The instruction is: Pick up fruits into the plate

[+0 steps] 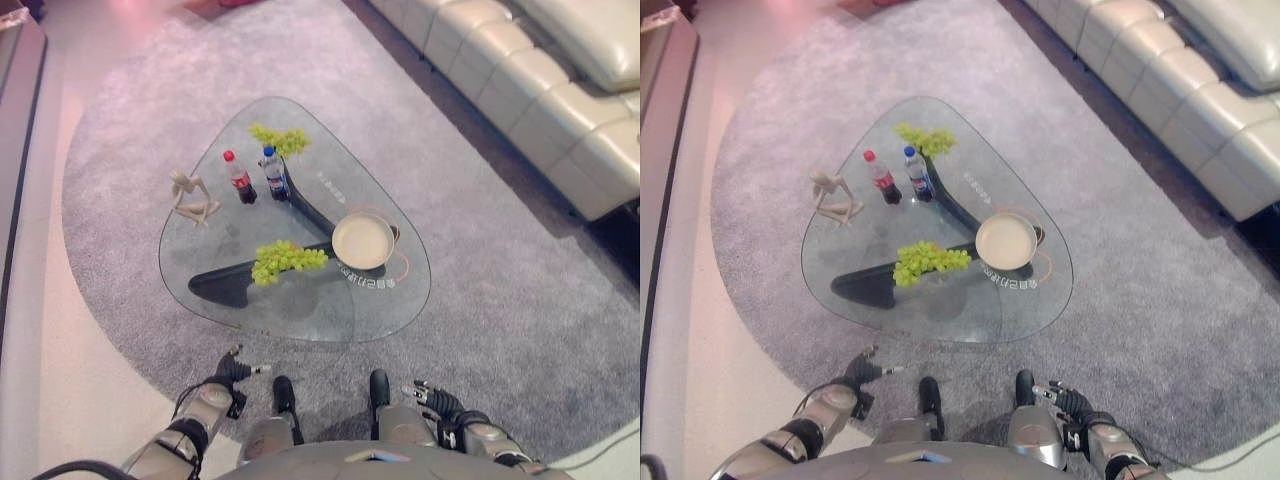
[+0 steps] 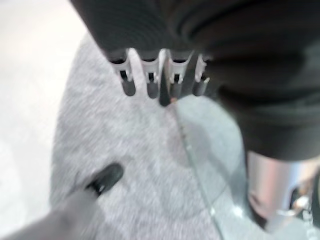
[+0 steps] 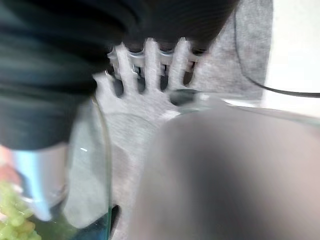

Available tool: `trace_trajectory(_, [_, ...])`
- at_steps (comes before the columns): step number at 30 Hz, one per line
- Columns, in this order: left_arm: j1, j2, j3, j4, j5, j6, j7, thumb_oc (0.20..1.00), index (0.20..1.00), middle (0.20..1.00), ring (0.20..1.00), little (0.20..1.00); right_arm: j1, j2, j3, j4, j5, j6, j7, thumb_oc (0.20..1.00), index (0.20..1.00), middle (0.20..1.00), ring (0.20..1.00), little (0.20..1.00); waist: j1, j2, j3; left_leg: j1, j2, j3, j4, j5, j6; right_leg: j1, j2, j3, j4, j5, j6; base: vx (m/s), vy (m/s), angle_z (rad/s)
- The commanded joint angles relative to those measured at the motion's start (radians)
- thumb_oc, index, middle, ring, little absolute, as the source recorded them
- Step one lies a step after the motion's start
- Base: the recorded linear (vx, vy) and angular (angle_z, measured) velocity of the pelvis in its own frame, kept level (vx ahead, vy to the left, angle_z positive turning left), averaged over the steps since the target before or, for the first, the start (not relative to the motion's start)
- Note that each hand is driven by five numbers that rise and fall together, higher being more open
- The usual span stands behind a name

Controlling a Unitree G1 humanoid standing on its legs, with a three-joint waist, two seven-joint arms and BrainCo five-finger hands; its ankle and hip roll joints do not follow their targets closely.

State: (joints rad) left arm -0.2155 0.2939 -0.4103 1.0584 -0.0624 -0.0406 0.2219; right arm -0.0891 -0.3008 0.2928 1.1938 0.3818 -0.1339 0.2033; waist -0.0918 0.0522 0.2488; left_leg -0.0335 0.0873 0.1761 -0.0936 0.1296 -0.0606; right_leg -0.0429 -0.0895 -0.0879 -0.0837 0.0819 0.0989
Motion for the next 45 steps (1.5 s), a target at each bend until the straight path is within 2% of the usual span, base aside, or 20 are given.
trace_trajectory(1, [-0.113,0.067,-0.006,-0.006,0.049,-0.002,0.053,1.0,1.0,1.0,1.0,1.0,-0.077,-0.009,0.036,-0.037,0.044,-0.033,0.01,1.0,1.0,1.0,1.0,1.0,-0.014,-0.009,0.085,0.042,-0.047,-0.023,0.006,-0.113,0.046,-0.022,0.034,0.011,0.103,-0.07,-0.027,-0.12,0.027,-0.08])
trace_trajectory(2, [-0.156,0.108,-0.016,-0.026,0.045,0.011,0.07,1.0,1.0,1.0,1.0,1.0,-0.09,-0.019,0.041,-0.051,0.059,-0.041,0.008,1.0,1.0,1.0,1.0,1.0,-0.023,-0.005,0.109,0.02,-0.046,-0.019,0.007,-0.104,0.043,-0.046,0.035,0.017,0.108,-0.066,-0.028,-0.12,0.011,-0.04])
trace_trajectory(5, [-0.234,0.161,-0.03,-0.02,0.048,0.01,0.094,1.0,1.0,1.0,1.0,1.0,-0.118,-0.032,0.048,-0.07,0.092,-0.05,0.008,1.0,1.0,1.0,1.0,1.0,-0.037,-0.004,0.149,-0.015,-0.046,-0.013,0.007,-0.091,0.037,-0.084,0.038,0.024,0.112,-0.057,-0.029,-0.14,-0.012,-0.1])
trace_trajectory(9, [-0.349,0.229,-0.065,-0.017,0.117,0.014,0.122,1.0,1.0,1.0,1.0,1.0,-0.158,-0.045,0.056,-0.098,0.128,-0.068,0.003,1.0,1.0,1.0,1.0,1.0,-0.053,0.0,0.205,-0.057,-0.048,-0.001,0.006,-0.078,0.027,-0.13,0.037,0.028,0.109,-0.042,-0.026,-0.11,-0.003,-0.06])
trace_trajectory(14, [-0.499,0.307,-0.113,-0.022,0.185,0.071,0.144,1.0,1.0,1.0,1.0,1.0,-0.212,-0.054,0.064,-0.138,0.174,-0.069,-0.006,1.0,1.0,1.0,1.0,1.0,-0.071,-0.002,0.262,-0.106,-0.051,0.014,0.013,-0.064,0.019,-0.192,0.045,0.028,0.127,-0.033,-0.028,-0.07,-0.005,-0.03])
trace_trajectory(19, [-0.628,0.358,-0.166,-0.002,0.26,0.114,0.143,1.0,1.0,1.0,1.0,1.0,-0.232,-0.05,0.075,-0.165,0.223,-0.073,-0.023,1.0,1.0,1.0,1.0,1.0,-0.081,-0.012,0.271,-0.176,-0.054,0.024,0.029,-0.05,0.014,-0.271,0.047,0.021,0.15,-0.024,-0.031,-0.03,-0.044,-0.01])
trace_trajectory(26, [-0.768,0.38,-0.235,0.046,0.344,0.161,0.136,1.0,1.0,1.0,1.0,1.0,-0.248,-0.045,0.09,-0.204,0.279,-0.083,-0.046,1.0,1.0,1.0,1.0,1.0,-0.094,-0.035,0.271,-0.279,-0.049,0.034,0.063,-0.039,0.008,-0.379,0.056,0.025,0.183,-0.013,-0.032,-0.04,-0.06,-0.03])
trace_trajectory(33, [-0.849,0.374,-0.287,0.08,0.418,0.212,0.172,1.0,1.0,1.0,1.0,1.0,-0.247,-0.037,0.097,-0.257,0.338,-0.111,-0.056,1.0,1.0,1.0,1.0,1.0,-0.107,-0.061,0.271,-0.367,-0.035,0.046,0.086,-0.028,0.0,-0.474,0.066,0.031,0.203,0.001,-0.029,-0.04,-0.074,-0.04])
trace_trajectory(39, [-0.916,0.348,-0.345,0.104,0.487,0.281,0.161,1.0,1.0,1.0,1.0,1.0,-0.255,-0.022,0.107,-0.296,0.392,-0.121,-0.062,1.0,1.0,1.0,1.0,1.0,-0.12,-0.085,0.271,-0.415,-0.022,0.056,0.086,-0.016,-0.011,-0.523,0.072,0.027,0.204,0.012,-0.025,-0.01,-0.084,-0.02])
trace_trajectory(45, [-0.96,0.309,-0.406,0.14,0.547,0.345,0.166,1.0,1.0,1.0,1.0,1.0,-0.264,-0.013,0.113,-0.319,0.443,-0.127,-0.053,1.0,1.0,1.0,1.0,1.0,-0.135,-0.094,0.271,-0.455,-0.018,0.059,0.101,-0.016,-0.019,-0.565,0.079,0.028,0.222,0.008,-0.026,0.02,-0.054,-0.04])
